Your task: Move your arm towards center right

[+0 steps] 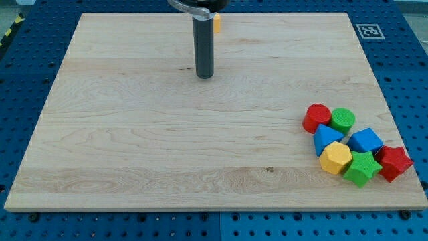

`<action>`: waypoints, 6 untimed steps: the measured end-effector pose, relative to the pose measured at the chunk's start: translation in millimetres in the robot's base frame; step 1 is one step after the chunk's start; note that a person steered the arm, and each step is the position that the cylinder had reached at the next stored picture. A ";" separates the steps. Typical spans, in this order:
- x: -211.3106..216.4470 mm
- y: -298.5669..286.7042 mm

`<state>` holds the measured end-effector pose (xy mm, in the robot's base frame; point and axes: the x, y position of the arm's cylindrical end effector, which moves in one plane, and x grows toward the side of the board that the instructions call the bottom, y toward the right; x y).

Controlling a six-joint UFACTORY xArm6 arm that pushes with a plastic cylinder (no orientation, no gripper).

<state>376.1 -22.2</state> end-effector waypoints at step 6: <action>18.5 242.3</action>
